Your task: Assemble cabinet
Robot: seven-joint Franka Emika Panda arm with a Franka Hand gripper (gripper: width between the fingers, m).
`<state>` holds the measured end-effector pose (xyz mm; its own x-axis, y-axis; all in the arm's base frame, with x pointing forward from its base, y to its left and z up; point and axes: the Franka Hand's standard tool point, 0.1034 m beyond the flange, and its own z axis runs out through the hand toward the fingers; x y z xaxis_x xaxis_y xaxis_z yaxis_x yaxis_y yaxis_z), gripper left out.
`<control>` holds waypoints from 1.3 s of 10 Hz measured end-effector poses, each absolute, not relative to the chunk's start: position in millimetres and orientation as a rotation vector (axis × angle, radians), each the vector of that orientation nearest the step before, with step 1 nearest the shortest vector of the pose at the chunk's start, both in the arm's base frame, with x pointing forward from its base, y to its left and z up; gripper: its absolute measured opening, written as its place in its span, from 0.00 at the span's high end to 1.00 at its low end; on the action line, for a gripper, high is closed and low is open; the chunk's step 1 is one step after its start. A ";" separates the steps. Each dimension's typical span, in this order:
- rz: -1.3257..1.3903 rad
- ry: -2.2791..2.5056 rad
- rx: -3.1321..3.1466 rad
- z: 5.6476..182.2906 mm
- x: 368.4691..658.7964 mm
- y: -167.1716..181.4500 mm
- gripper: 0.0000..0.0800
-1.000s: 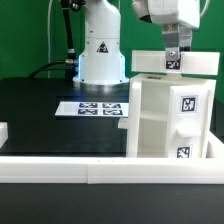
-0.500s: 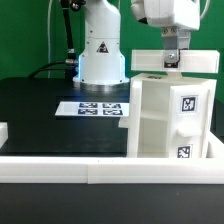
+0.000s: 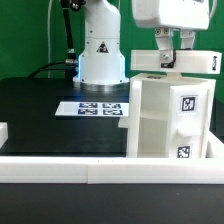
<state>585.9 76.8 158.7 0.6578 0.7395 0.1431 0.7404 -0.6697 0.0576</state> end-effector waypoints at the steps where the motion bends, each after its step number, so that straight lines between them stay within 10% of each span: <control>1: -0.245 -1.087 -2.919 158.3 585.9 75.6 0.30; 13: -0.312 0.559 -2.957 157.0 590.5 77.6 0.30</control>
Offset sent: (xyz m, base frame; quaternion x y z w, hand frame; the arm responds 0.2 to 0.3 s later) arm -0.0034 0.0003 -0.0039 -0.0047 0.0040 0.2762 0.9611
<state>590.5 77.6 157.0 0.9107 -0.3721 0.1795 -0.3483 -0.9252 -0.1508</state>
